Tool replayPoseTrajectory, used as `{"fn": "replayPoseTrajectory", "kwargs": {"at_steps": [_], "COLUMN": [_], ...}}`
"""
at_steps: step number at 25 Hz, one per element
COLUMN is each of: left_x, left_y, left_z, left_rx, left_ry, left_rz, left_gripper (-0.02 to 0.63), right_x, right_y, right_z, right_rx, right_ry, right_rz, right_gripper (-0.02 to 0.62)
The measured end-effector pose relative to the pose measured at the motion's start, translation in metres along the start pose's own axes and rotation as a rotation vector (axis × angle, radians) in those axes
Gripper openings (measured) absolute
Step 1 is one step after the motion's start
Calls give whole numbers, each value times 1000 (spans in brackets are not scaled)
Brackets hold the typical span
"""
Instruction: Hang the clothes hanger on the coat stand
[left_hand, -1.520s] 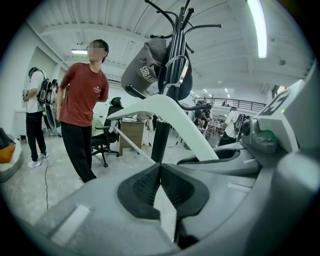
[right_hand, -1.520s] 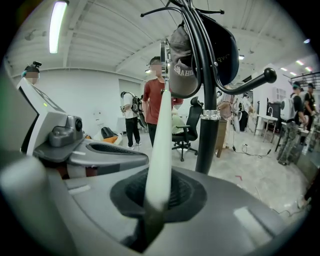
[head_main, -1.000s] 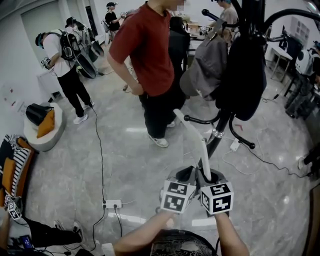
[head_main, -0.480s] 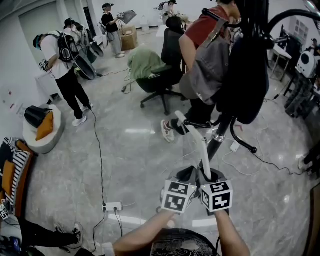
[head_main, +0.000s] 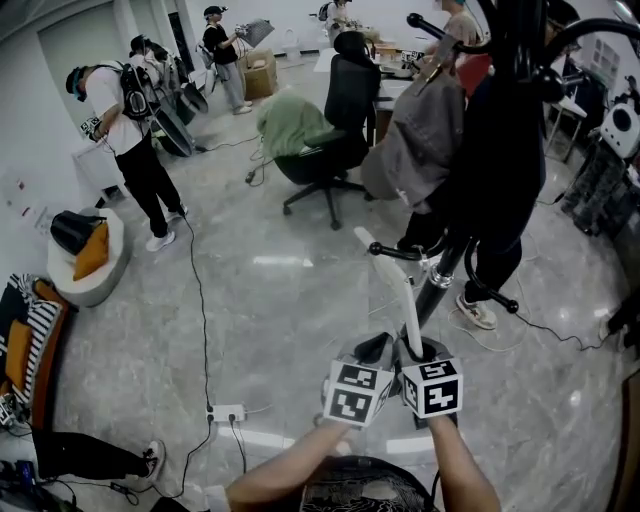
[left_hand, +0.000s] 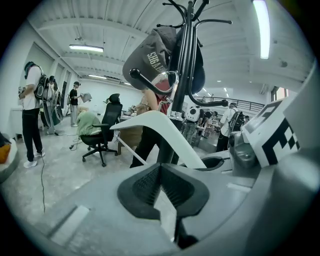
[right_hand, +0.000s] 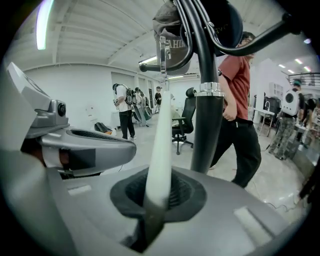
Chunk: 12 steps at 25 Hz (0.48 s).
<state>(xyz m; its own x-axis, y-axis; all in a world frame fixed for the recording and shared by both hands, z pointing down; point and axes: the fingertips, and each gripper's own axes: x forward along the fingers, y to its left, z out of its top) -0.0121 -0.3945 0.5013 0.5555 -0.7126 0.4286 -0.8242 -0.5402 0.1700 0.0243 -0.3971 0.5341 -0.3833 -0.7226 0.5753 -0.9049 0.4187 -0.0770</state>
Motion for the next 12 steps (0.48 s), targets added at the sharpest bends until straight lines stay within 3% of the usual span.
{"fn": "replayPoseTrajectory", "kwargs": {"at_steps": [12], "left_x": [6], "left_y": [10], "left_z": [-2], "left_rx": [10], "left_ry": [15], "left_rz": [26], "left_gripper": [5], "right_x": [21], "right_y": [-6], "right_z": [-8], "right_rx": [5], "right_ry": [28], "right_rz": [11], "right_gripper": [34]}}
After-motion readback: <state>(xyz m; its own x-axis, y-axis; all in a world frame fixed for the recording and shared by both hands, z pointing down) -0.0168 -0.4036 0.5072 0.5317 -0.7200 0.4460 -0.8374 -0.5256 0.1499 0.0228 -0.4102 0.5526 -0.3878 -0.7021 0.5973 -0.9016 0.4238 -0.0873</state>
